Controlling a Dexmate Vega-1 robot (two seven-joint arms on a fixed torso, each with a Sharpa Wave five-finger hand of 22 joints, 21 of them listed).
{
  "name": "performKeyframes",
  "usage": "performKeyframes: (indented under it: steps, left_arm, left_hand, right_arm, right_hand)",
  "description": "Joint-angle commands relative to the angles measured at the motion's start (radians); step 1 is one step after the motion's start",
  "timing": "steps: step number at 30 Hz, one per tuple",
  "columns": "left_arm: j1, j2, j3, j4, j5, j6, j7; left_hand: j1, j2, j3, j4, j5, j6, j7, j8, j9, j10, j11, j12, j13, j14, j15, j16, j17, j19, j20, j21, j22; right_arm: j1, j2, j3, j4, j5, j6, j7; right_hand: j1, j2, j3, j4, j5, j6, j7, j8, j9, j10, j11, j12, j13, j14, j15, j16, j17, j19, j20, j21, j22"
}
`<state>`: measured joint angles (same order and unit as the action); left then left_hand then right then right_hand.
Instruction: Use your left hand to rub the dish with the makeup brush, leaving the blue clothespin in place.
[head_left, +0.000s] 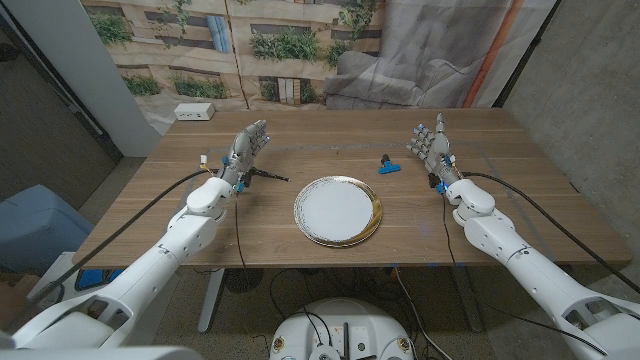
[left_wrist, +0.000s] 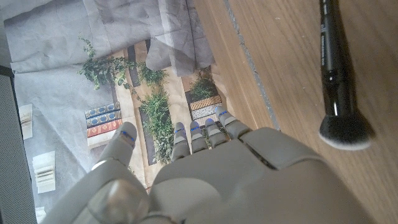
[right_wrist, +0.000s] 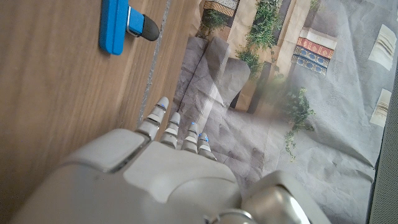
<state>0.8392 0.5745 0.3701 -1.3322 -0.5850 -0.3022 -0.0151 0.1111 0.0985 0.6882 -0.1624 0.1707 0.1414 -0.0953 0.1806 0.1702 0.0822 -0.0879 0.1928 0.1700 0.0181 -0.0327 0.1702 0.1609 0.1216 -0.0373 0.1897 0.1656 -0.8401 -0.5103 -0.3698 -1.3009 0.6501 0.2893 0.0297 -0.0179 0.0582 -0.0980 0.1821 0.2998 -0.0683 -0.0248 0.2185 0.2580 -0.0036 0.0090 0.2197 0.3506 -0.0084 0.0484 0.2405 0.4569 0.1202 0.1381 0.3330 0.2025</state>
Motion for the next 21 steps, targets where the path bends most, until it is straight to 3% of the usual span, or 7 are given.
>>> performKeyframes:
  steps: [1, 5, 10, 14, 21]
  left_arm:
    - [0.022, 0.078, -0.002, -0.055, 0.117, -0.033, 0.038]
    - [0.019, 0.092, -0.002, -0.041, 0.161, -0.079, 0.041]
    - [0.026, 0.131, 0.005, -0.075, 0.257, -0.068, 0.089]
    - [0.014, 0.168, 0.021, -0.092, 0.349, -0.068, 0.106]
    - [-0.010, 0.215, 0.037, -0.110, 0.503, -0.092, 0.143]
  left_hand:
    - [0.042, -0.002, 0.014, -0.025, 0.008, 0.009, -0.027, 0.012, 0.003, 0.008, -0.023, 0.004, 0.004, 0.014, -0.095, 0.007, 0.004, 0.013, -0.070, 0.000, 0.001]
    - [0.064, -0.022, 0.013, -0.033, 0.006, 0.022, -0.046, 0.019, 0.003, 0.018, -0.032, 0.005, 0.004, 0.020, -0.104, 0.008, 0.004, 0.023, -0.071, 0.002, 0.001]
    - [0.097, -0.042, 0.015, -0.035, 0.006, 0.044, -0.071, 0.027, 0.003, 0.039, -0.044, 0.007, 0.004, 0.033, -0.117, 0.009, 0.004, 0.032, -0.075, 0.001, 0.001]
    - [0.120, -0.050, 0.018, -0.035, 0.008, 0.041, -0.061, 0.025, 0.003, 0.041, -0.051, 0.004, 0.004, 0.035, -0.116, 0.008, 0.004, 0.037, -0.069, 0.001, 0.001]
    - [0.159, -0.059, 0.026, -0.036, 0.011, 0.066, -0.071, 0.035, 0.004, 0.051, -0.061, 0.003, 0.004, 0.045, -0.121, 0.009, 0.004, 0.047, -0.065, 0.001, 0.001]
  right_arm:
    - [0.000, 0.000, 0.000, 0.000, 0.000, 0.000, 0.000]
    - [0.000, 0.000, 0.000, 0.001, 0.000, 0.000, 0.000]
    - [0.000, 0.000, 0.000, 0.001, 0.000, 0.000, 0.000]
    - [0.000, 0.000, 0.000, 0.000, 0.000, 0.000, 0.000]
    - [0.000, 0.000, 0.000, 0.000, 0.000, 0.000, 0.000]
  right_hand:
    - [-0.004, 0.106, -0.001, 0.007, 0.005, -0.010, 0.000, 0.003, 0.004, -0.003, 0.002, 0.005, 0.005, 0.001, 0.010, 0.007, 0.001, 0.000, 0.005, 0.006, 0.005]
    - [-0.004, 0.106, -0.001, 0.007, 0.005, -0.010, 0.000, 0.003, 0.004, -0.004, 0.003, 0.005, 0.005, 0.000, 0.009, 0.007, 0.001, -0.001, 0.005, 0.006, 0.005]
    - [-0.004, 0.106, -0.001, 0.007, 0.005, -0.008, -0.001, 0.004, 0.004, -0.005, 0.003, 0.005, 0.004, 0.000, 0.009, 0.007, 0.001, -0.001, 0.004, 0.006, 0.005]
    - [-0.004, 0.106, -0.001, 0.008, 0.005, -0.008, 0.000, 0.004, 0.004, -0.003, 0.004, 0.005, 0.004, 0.000, 0.008, 0.007, 0.001, -0.001, 0.004, 0.006, 0.005]
    - [-0.004, 0.106, -0.002, 0.008, 0.005, -0.009, 0.001, 0.004, 0.003, -0.004, 0.000, 0.005, 0.004, 0.000, 0.009, 0.007, 0.001, -0.001, 0.005, 0.006, 0.005]
